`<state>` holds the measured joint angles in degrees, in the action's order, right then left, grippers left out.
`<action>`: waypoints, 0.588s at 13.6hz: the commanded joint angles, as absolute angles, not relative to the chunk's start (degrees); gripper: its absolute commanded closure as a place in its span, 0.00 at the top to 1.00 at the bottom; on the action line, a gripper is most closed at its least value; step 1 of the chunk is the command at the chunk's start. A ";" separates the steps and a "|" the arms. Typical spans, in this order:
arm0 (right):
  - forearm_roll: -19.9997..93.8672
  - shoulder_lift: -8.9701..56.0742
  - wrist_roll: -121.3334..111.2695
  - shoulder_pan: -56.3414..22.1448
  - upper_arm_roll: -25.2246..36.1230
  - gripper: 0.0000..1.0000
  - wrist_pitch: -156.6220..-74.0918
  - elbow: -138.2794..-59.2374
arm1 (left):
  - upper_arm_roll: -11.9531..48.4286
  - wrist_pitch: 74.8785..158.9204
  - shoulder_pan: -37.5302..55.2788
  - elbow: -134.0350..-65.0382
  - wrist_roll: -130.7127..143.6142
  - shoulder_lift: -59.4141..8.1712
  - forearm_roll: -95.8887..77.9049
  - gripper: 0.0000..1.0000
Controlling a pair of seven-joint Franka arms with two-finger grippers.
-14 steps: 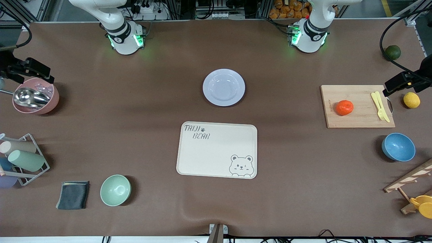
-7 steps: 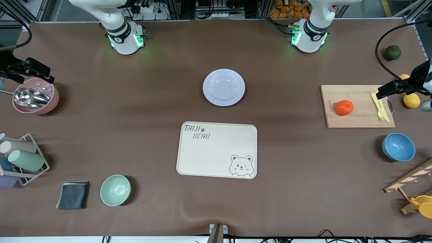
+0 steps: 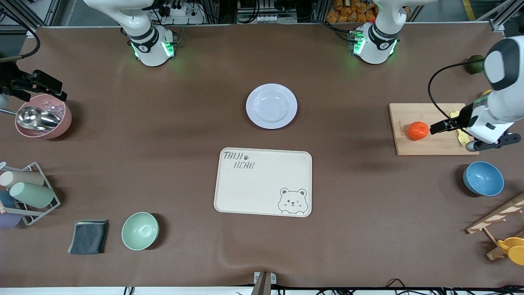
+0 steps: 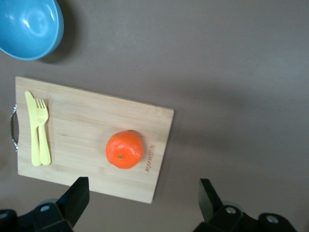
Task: Place orange and plate with both arms
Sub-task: 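Lower the left gripper onto the orange on the cutting board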
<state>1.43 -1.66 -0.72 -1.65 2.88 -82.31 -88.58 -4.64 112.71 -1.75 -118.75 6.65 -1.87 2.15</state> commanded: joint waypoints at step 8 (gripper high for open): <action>3.52 -2.55 -0.97 -2.28 2.90 1.00 -80.60 -94.66 | -4.39 130.68 -6.41 -137.90 5.36 -1.04 6.59 1.00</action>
